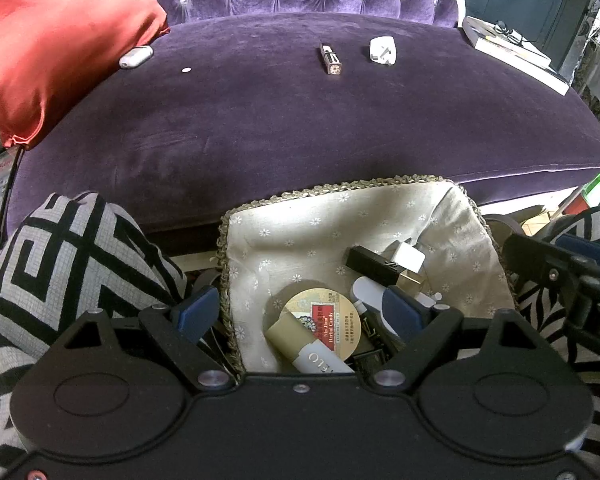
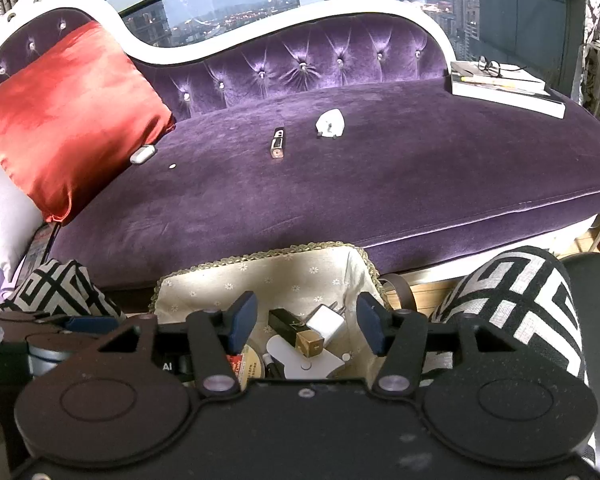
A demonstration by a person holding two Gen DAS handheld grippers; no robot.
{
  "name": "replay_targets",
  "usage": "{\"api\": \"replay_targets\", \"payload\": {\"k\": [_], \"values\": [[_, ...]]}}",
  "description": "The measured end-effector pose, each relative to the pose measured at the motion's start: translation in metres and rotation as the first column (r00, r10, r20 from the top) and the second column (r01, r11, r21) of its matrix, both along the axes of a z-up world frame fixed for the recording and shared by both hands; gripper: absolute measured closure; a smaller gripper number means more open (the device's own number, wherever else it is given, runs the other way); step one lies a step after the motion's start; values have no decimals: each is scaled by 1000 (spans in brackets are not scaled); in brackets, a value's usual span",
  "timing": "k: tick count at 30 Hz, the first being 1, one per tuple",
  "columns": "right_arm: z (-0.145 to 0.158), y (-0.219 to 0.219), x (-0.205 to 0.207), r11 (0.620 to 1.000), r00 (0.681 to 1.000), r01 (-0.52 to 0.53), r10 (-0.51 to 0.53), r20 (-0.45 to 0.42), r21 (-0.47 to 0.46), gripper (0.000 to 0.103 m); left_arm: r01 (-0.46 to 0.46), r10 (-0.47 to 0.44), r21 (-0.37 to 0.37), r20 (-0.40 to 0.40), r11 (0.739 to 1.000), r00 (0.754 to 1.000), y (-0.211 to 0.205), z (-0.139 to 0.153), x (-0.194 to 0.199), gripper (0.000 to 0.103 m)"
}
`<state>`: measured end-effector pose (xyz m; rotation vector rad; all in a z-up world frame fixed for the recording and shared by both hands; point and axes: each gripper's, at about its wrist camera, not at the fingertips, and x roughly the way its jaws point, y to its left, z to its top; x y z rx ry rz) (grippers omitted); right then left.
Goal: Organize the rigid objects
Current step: 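Open both tools to drop the YSL case and adapter into the basket, then move both empty tools forward over the silver tube and white plug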
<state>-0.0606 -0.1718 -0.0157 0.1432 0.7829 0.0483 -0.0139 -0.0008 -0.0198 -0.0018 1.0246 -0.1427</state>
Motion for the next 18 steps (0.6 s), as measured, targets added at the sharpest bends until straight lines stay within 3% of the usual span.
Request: {"api": "replay_targets", "payload": {"k": [9, 18], "values": [[0, 1, -1, 1000, 1000, 0, 0, 4, 1, 48, -2, 2, -4, -1, 1000, 1000, 1, 1, -2, 18], [4, -17, 9, 997, 998, 56, -55, -26, 49, 48, -61, 60, -62, -12, 996, 998, 17, 13, 7, 18]]}}
